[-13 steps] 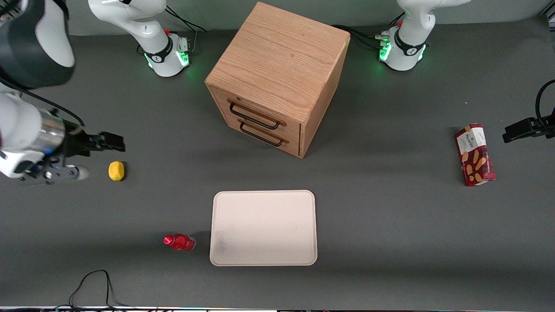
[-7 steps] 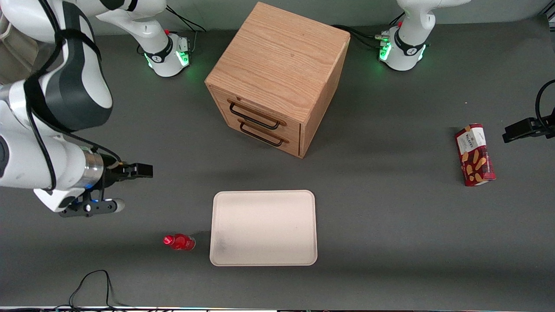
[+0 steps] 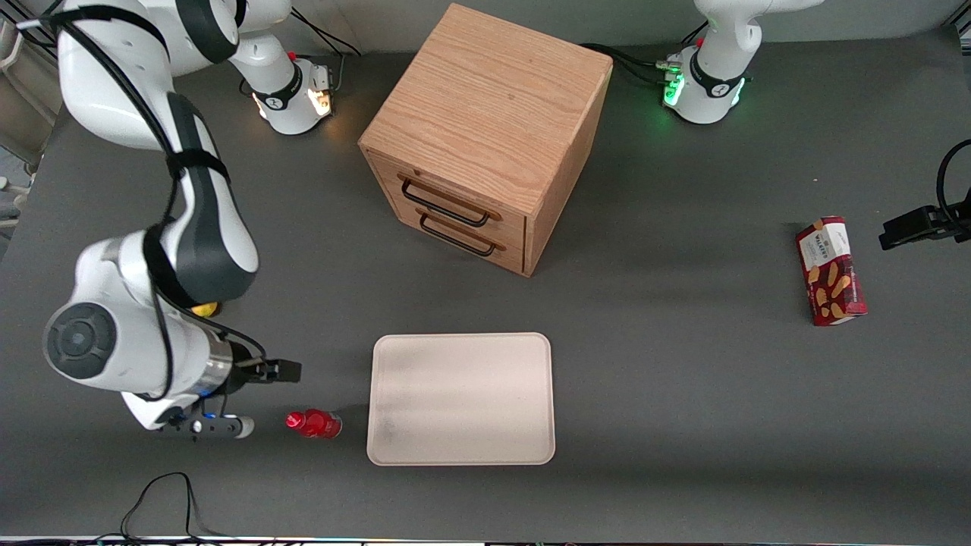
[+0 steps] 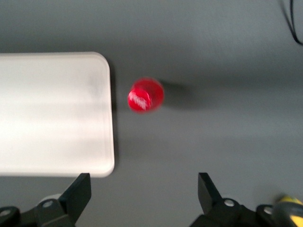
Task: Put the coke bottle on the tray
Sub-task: 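Lower the right gripper around the bottle and close it on the bottle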
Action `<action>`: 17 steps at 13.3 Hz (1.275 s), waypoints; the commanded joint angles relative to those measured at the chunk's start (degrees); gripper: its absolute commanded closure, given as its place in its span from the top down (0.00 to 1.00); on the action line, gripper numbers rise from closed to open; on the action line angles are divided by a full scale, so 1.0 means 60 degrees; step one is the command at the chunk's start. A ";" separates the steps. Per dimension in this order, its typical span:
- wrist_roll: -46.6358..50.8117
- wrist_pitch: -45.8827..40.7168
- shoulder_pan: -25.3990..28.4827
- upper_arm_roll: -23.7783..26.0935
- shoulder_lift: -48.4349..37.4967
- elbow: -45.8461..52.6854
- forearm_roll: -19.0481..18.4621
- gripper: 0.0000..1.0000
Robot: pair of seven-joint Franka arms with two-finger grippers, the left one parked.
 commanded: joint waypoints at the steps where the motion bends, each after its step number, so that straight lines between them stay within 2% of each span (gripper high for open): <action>1: 0.0306 0.0748 0.0028 0.0052 0.0748 0.0579 -0.0182 1.00; 4: 0.0306 0.1262 0.0028 0.0037 0.1013 0.0579 -0.0401 0.99; 12: 0.0306 0.1732 0.0028 0.0037 0.1335 0.0594 -0.0460 0.96; 14: 0.0306 0.1878 0.0014 0.0052 0.1335 0.0594 -0.0446 0.90; 17: 0.0480 0.1952 0.0014 0.0067 0.1365 0.0594 -0.0446 0.66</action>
